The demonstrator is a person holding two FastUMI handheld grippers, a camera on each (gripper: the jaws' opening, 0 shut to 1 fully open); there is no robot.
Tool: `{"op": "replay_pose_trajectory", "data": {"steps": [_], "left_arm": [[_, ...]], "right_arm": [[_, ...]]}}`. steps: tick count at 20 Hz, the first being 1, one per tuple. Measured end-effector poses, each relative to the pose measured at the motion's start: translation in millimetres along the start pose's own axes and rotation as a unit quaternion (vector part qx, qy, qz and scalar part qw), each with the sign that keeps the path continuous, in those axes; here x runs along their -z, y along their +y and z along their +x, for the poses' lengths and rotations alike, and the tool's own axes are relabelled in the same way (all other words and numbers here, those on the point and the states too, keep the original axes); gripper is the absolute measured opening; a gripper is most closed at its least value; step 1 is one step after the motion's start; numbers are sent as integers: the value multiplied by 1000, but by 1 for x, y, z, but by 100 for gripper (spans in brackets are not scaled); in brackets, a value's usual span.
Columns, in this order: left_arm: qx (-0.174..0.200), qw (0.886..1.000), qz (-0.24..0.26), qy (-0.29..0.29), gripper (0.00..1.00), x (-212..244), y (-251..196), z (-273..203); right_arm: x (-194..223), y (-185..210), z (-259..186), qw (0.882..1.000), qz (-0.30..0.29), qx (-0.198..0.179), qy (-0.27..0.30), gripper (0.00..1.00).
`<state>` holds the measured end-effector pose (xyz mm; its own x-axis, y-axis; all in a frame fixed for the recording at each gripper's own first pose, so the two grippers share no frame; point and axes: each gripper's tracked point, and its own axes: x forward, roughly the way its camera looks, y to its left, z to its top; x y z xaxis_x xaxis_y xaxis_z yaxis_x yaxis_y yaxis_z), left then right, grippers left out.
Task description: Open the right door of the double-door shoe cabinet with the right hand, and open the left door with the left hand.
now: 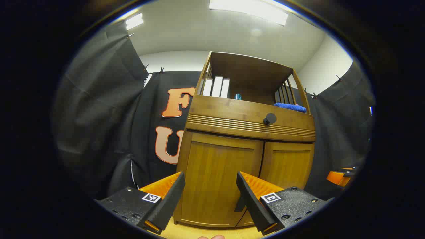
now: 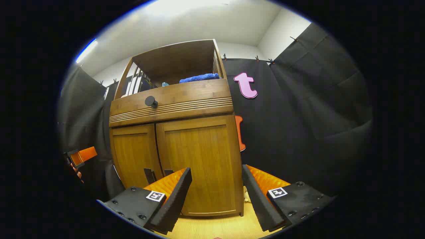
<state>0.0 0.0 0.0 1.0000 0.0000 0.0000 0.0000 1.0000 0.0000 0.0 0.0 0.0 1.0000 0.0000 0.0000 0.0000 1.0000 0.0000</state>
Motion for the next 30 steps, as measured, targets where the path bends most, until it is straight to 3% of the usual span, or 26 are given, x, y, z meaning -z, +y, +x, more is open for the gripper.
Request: {"op": "replay_pose_trajectory", "data": {"steps": [3,6,8,9,11,12,16,17,19,20,21,22,23,24,25,30], "left_arm": [[0,1000,-1,4,91,3,-1,1],[-1,1000,-5,3,94,3,0,0],[-4,1000,0,3,94,3,2,1],[-5,1000,2,2,94,2,2,1],[-5,1000,2,1,94,3,3,1],[-4,1000,0,1,95,3,3,1],[-7,1000,-6,7,91,8,7,2],[-8,1000,-7,8,91,9,8,2],[-10,1000,-9,8,94,10,10,4],[-10,1000,-10,9,94,10,11,4],[-10,1000,-8,9,91,10,12,4],[-12,1000,-6,8,94,10,12,4],[-13,1000,-3,6,94,9,14,4],[-14,1000,-3,4,91,6,15,5],[-15,1000,-3,1,94,6,15,4],[-20,1000,7,-11,91,-3,19,2]], "right_arm": [[2,3,-1,1000,-1,-4,3,100],[1,5,0,1000,-4,-6,0,100],[0,5,0,1000,-4,-7,-1,93],[0,5,0,1000,-4,-7,-2,97],[-1,5,-1,1000,-4,-4,-5,94],[-2,4,-1,1000,-5,-4,-7,100],[-3,7,-4,1000,-9,-4,-8,98],[-3,8,-3,1000,-10,-4,-8,89],[-1,9,-5,1000,-11,-5,-7,89],[0,11,-5,1000,-12,-5,-6,98],[0,11,-5,1000,-13,-6,-6,98],[-1,12,-4,1000,-13,-6,-7,94],[-2,13,-6,1000,-14,-7,-9,100],[-2,14,-6,1000,-15,-8,-9,100],[-2,16,-5,1000,-16,-10,-10,98],[-10,42,15,998,-34,-42,-34,97]]}}
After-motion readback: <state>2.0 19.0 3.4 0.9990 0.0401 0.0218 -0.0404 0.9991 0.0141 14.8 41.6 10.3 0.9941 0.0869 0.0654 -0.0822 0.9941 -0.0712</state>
